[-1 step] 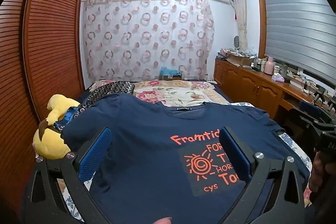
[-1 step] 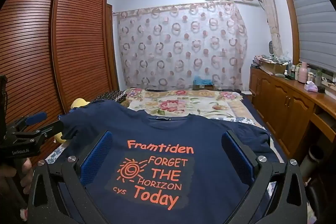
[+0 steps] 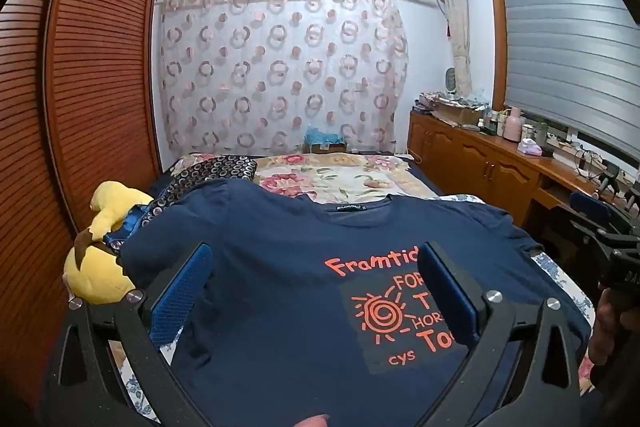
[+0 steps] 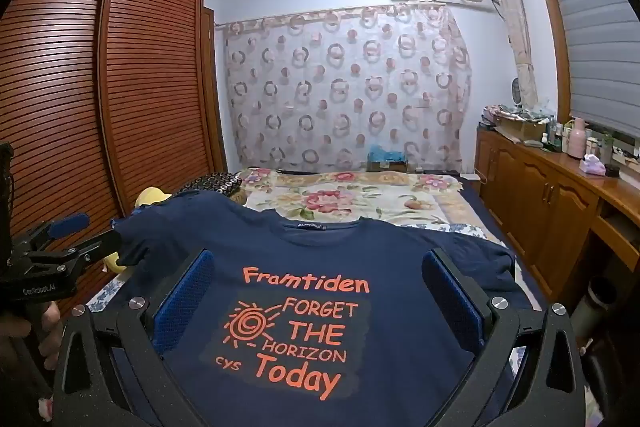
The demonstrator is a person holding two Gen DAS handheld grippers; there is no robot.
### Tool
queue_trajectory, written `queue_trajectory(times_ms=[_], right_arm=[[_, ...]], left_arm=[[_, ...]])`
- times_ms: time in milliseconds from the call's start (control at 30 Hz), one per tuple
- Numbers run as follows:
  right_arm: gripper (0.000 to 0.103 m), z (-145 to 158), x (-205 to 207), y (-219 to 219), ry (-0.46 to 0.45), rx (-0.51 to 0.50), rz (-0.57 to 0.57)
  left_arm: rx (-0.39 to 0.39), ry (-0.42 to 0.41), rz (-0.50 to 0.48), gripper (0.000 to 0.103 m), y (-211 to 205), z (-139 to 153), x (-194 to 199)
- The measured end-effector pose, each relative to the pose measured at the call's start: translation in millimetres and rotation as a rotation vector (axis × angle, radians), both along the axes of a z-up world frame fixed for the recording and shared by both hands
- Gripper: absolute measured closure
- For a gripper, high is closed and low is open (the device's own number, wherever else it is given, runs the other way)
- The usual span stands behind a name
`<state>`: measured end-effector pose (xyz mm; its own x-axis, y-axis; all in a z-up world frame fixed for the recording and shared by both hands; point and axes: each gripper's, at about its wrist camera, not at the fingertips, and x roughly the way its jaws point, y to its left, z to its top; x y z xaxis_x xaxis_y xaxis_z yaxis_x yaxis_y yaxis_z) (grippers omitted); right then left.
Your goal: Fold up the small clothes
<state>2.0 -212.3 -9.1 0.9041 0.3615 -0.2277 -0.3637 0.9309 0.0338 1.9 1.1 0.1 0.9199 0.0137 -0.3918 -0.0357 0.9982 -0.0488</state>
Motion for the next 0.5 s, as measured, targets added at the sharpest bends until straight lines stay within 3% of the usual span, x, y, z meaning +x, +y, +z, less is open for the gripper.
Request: queue_trajectory(times_ms=[500], right_arm=[[0.000, 1.5, 0.2, 4.6, -0.002, -0.009, -0.001]], left_arm=[[0.022, -0.031, 0.000, 0.000, -1.9, 16.0, -9.1]])
